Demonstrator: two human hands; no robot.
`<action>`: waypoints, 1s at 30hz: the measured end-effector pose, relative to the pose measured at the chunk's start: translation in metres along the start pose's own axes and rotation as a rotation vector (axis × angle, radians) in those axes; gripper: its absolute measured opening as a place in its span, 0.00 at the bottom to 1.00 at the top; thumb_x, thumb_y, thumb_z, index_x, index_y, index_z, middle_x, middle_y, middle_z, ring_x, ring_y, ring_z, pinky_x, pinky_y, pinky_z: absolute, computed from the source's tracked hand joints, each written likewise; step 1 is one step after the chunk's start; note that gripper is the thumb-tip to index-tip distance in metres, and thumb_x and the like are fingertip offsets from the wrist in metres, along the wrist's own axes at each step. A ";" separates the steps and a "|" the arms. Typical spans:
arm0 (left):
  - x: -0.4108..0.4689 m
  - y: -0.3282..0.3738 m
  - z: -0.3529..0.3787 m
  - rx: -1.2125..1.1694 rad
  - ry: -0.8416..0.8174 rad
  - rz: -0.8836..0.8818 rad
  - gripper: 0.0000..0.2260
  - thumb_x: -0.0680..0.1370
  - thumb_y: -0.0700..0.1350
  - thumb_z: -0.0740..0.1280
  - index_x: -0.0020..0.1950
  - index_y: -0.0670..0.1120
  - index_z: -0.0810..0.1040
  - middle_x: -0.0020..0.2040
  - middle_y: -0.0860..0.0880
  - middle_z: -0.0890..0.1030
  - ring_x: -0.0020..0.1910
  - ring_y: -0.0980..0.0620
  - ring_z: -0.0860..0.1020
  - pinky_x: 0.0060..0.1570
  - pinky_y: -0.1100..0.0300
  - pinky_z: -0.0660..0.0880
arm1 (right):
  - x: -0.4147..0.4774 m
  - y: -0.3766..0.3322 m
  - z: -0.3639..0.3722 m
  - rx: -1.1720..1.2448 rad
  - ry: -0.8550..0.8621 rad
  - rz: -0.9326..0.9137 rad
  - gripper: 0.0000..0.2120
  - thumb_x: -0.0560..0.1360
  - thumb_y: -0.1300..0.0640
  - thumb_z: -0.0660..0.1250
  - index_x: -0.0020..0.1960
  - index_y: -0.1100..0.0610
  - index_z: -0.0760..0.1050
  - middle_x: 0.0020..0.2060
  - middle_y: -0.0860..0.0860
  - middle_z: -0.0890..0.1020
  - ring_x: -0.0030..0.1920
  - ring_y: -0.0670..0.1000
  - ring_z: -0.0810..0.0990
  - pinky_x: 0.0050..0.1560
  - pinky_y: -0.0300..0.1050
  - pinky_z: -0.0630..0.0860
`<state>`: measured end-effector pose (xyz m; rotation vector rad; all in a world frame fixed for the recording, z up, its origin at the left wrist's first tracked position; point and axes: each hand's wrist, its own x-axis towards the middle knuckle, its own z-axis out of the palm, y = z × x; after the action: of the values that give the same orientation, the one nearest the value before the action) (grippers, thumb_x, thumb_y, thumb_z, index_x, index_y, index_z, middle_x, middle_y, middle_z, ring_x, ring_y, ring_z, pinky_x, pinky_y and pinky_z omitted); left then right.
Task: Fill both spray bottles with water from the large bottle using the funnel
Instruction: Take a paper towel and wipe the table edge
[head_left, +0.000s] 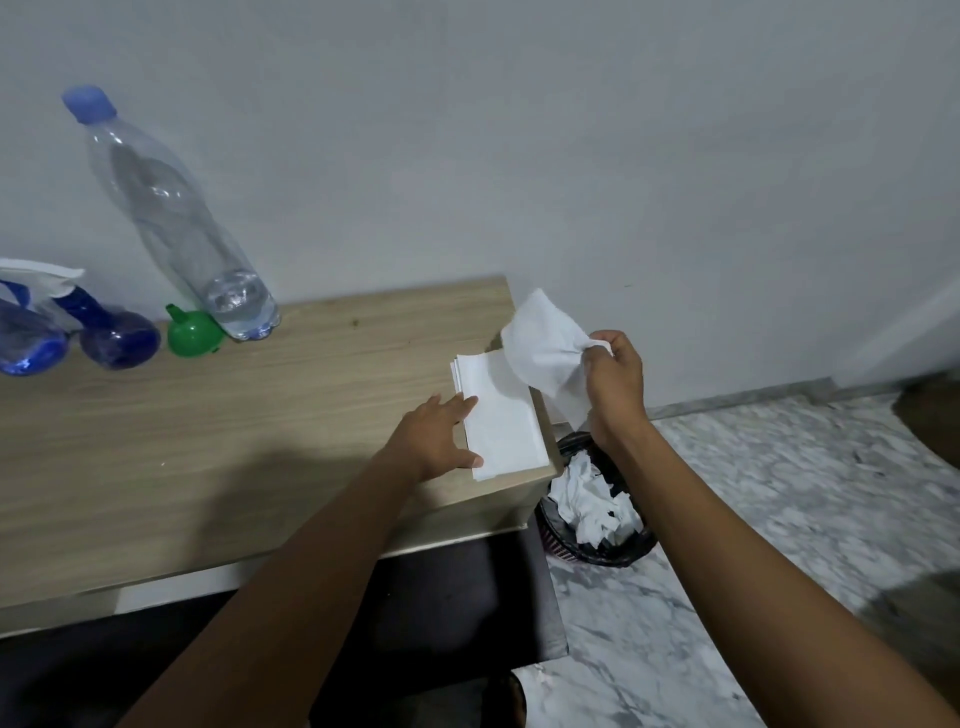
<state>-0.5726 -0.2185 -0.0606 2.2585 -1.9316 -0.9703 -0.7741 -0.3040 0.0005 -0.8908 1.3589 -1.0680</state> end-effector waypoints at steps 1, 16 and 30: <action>0.000 0.000 0.000 0.017 -0.009 0.001 0.42 0.75 0.57 0.73 0.83 0.55 0.53 0.83 0.54 0.53 0.82 0.46 0.48 0.78 0.50 0.52 | 0.000 -0.001 0.000 0.017 0.006 0.002 0.09 0.79 0.65 0.57 0.50 0.53 0.73 0.42 0.49 0.78 0.40 0.51 0.75 0.39 0.42 0.72; 0.005 -0.004 0.005 -0.003 -0.008 -0.008 0.41 0.74 0.57 0.73 0.82 0.56 0.55 0.83 0.55 0.53 0.83 0.47 0.48 0.79 0.48 0.54 | 0.003 0.078 -0.018 -0.947 -0.112 -0.149 0.10 0.79 0.56 0.67 0.41 0.60 0.78 0.38 0.58 0.82 0.43 0.61 0.81 0.39 0.46 0.73; -0.013 -0.009 0.008 -0.117 0.080 0.006 0.35 0.79 0.57 0.68 0.82 0.56 0.55 0.83 0.56 0.53 0.83 0.50 0.47 0.79 0.45 0.51 | -0.019 0.021 0.000 -0.353 -0.294 -0.021 0.08 0.84 0.59 0.58 0.55 0.55 0.76 0.47 0.51 0.80 0.43 0.50 0.77 0.43 0.46 0.73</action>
<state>-0.5691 -0.2015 -0.0652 2.1913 -1.7992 -0.9507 -0.7712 -0.2796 -0.0138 -1.2699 1.3083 -0.6872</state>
